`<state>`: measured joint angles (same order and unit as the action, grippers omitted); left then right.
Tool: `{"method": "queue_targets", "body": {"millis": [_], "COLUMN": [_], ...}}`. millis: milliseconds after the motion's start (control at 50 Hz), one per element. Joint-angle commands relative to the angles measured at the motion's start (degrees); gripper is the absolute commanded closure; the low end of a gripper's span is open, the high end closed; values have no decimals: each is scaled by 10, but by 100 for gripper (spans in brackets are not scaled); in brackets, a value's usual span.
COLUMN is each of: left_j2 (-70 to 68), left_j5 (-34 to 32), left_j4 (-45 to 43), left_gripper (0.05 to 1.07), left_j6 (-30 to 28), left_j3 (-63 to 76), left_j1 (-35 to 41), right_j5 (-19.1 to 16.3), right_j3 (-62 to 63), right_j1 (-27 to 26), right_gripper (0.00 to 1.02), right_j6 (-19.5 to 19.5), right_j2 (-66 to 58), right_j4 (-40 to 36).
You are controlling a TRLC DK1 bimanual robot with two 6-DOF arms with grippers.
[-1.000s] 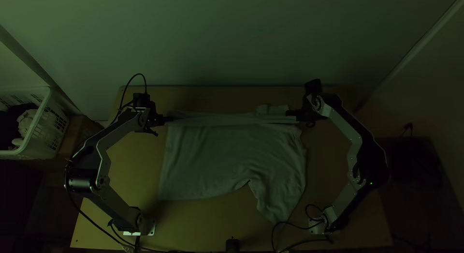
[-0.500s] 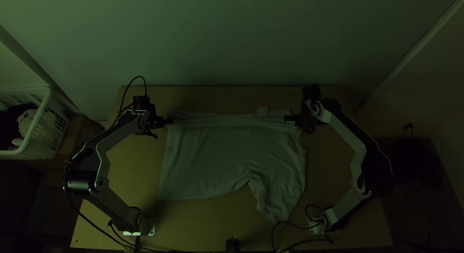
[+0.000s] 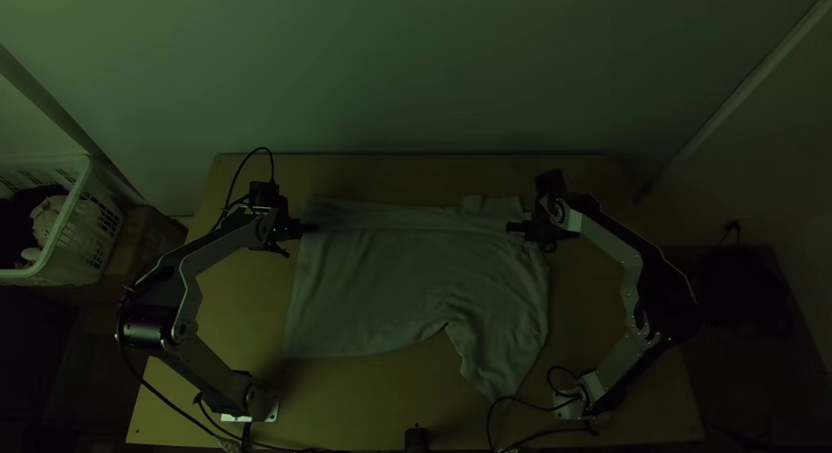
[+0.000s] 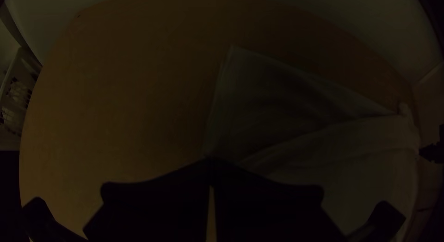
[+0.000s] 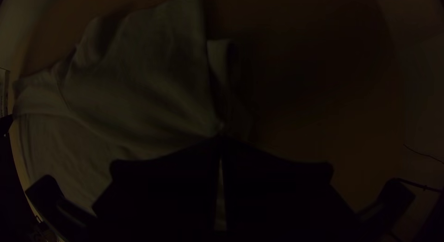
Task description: Fold the t-shirt
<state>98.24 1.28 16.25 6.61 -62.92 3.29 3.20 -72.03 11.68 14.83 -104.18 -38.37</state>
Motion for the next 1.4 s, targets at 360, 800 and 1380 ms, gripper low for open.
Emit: {"method": "queue_targets", "body": {"millis": [360,800,1380], "left_j2": [-16,-161,-340], "left_j5": [-38,-97,-134], "left_j4": [43,123,313], "left_gripper": [11,10,10], "left_j6": [-11,-28,-94], "left_j3": [-28,-56,47], "left_j1": [-14,-24,-13], "right_j5": [8,7,6], "right_j3": [-35,-38,119], "right_j1": [-23,-28,-4], "right_gripper": [18,4,4], "right_j6": [21,18,80], "right_j2": [8,181,393], "right_j4": [7,-76,-118]}}
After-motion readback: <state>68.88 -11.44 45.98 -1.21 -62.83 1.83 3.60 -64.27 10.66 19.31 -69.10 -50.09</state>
